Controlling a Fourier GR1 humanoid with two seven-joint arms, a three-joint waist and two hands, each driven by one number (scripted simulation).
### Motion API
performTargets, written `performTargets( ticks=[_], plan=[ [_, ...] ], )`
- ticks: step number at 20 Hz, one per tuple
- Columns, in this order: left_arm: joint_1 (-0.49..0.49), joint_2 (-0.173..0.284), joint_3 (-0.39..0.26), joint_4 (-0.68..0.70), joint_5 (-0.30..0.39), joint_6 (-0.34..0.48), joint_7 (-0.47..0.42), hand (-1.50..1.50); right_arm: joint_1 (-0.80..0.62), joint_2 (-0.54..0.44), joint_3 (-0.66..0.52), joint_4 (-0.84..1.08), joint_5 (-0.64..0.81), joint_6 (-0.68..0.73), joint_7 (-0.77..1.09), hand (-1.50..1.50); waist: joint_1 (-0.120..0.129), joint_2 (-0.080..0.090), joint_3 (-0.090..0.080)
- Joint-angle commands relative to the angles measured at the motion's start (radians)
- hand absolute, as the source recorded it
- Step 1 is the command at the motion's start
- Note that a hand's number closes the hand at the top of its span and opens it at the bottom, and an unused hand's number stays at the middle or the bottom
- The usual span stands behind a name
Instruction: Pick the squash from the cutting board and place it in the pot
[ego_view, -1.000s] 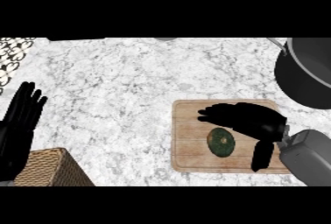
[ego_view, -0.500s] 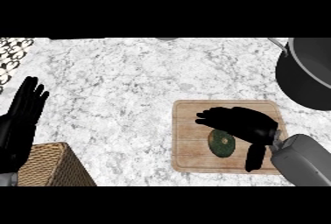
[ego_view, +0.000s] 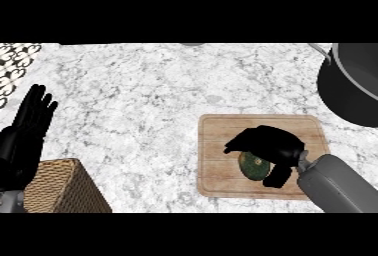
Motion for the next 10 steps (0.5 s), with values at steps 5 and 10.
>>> performTargets(
  ticks=[5,10],
  plan=[
    [-0.109,-0.053,-0.027,0.051,-0.011,0.057,0.041,0.00,0.001,0.002,0.043,0.092,0.099,-0.106,-0.158,1.50,-0.012,0.014,-0.046],
    [-0.098,-0.042,-0.023,0.029,-0.009,0.063,0.053,0.00,-0.005,0.058,0.040,0.125,0.119,-0.129,-0.164,1.50,-0.002,0.012,-0.046]
  ],
)
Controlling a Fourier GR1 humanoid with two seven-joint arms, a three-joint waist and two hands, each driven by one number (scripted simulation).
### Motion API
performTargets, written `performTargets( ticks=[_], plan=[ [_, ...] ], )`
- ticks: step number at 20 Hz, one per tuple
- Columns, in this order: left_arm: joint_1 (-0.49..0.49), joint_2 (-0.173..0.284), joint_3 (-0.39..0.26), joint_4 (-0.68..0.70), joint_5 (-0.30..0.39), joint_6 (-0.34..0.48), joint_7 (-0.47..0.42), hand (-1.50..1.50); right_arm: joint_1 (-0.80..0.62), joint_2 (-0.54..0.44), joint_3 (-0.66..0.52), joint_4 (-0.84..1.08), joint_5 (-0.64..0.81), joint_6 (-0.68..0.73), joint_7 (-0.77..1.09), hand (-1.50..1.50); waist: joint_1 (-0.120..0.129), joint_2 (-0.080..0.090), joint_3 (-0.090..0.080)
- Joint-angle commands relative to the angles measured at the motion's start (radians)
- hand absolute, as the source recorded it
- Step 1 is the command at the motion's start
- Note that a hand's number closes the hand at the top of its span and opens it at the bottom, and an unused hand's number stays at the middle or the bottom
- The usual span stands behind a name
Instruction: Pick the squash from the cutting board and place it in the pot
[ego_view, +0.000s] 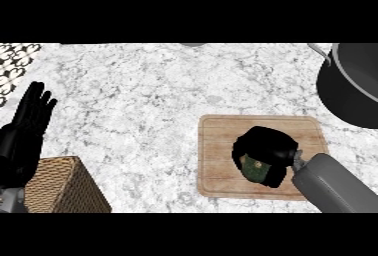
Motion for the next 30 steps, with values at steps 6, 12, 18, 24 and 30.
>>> performTargets(
  ticks=[6,12,18,24,30],
  plan=[
    [0.017,-0.013,0.059,0.025,0.047,0.031,0.030,0.00,0.301,-0.308,0.062,-0.222,0.025,-0.083,-0.270,1.50,-0.104,-0.005,-0.038],
    [0.069,-0.026,0.073,0.032,0.040,0.040,-0.016,0.00,0.480,-0.576,-0.066,-0.298,-0.044,-0.254,-0.490,1.50,-0.135,0.000,-0.039],
    [0.082,0.008,0.091,-0.017,0.049,0.031,0.008,0.00,0.622,-0.598,-0.281,-0.296,-0.391,-0.326,-0.621,1.50,-0.149,0.005,-0.038],
    [0.102,0.010,0.100,-0.056,0.046,0.056,0.029,0.00,0.679,-0.618,-0.525,-0.318,-0.727,-0.291,-0.660,1.50,-0.156,-0.002,-0.039],
    [0.059,-0.001,0.078,-0.010,0.066,0.013,0.009,0.00,0.668,-0.672,-0.731,-0.206,-1.000,-0.156,-0.627,1.50,-0.081,0.011,-0.040]
  ],
)
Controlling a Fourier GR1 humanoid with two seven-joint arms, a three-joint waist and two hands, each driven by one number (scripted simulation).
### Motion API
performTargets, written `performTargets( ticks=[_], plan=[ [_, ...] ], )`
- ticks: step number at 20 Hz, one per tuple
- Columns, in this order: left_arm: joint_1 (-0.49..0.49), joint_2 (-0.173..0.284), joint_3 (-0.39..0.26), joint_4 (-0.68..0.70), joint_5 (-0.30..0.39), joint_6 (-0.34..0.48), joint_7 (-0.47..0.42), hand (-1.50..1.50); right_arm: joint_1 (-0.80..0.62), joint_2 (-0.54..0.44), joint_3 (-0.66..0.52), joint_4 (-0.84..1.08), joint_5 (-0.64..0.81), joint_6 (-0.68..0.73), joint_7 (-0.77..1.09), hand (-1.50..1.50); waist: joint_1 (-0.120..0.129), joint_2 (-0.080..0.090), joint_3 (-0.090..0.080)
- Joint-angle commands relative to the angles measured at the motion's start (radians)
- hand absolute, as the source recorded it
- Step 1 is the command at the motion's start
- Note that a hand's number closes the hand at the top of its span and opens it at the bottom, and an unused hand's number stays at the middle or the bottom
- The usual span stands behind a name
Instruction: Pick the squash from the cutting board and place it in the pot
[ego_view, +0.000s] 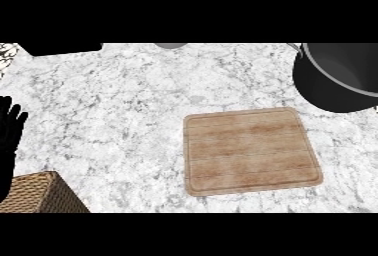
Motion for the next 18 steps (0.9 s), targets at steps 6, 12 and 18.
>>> performTargets(
  ticks=[6,12,18],
  plan=[
    [-0.187,-0.049,-0.063,0.117,0.023,-0.017,0.070,0.00,-0.023,-0.083,-0.198,0.225,-0.238,0.193,0.038,1.50,0.075,0.025,-0.028],
    [-0.254,-0.068,-0.073,0.185,0.023,-0.018,0.047,0.00,-0.169,-0.080,-0.145,0.277,-0.272,0.227,0.186,1.50,0.114,0.028,-0.029],
    [-0.300,-0.053,-0.105,0.205,0.034,-0.028,0.064,0.00,-0.357,-0.034,-0.084,0.448,-0.300,0.344,0.255,1.50,0.142,0.034,-0.027]
  ],
)
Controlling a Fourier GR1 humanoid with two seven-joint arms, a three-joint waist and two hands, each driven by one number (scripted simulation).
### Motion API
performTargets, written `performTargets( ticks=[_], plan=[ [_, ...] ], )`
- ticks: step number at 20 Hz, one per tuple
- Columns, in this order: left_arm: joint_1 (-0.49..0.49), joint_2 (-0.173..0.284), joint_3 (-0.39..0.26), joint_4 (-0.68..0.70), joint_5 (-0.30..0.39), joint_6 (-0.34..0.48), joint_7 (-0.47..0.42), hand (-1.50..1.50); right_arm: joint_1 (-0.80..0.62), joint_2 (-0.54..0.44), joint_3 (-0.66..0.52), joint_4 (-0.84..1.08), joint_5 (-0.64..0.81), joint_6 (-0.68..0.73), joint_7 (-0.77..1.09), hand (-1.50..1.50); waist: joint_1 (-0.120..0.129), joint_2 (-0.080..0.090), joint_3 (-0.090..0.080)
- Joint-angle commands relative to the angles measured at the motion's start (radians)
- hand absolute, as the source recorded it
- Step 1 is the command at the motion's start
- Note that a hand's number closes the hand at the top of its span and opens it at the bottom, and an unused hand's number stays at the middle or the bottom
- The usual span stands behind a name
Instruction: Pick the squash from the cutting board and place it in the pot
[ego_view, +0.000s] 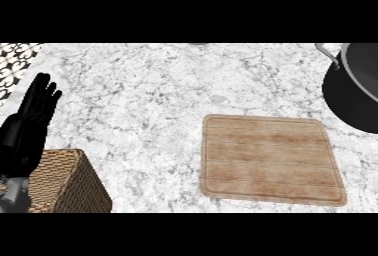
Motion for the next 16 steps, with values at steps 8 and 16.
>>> performTargets(
  ticks=[8,16],
  plan=[
    [-0.062,-0.056,-0.028,0.059,0.036,-0.009,0.005,0.00,-0.282,0.157,0.098,0.232,0.363,-0.417,-0.026,1.50,0.046,0.028,-0.023],
    [-0.128,-0.069,-0.028,0.066,0.031,0.026,0.043,0.00,-0.469,0.283,0.185,0.541,0.501,-0.387,-0.109,1.50,0.036,0.027,-0.021]
  ],
)
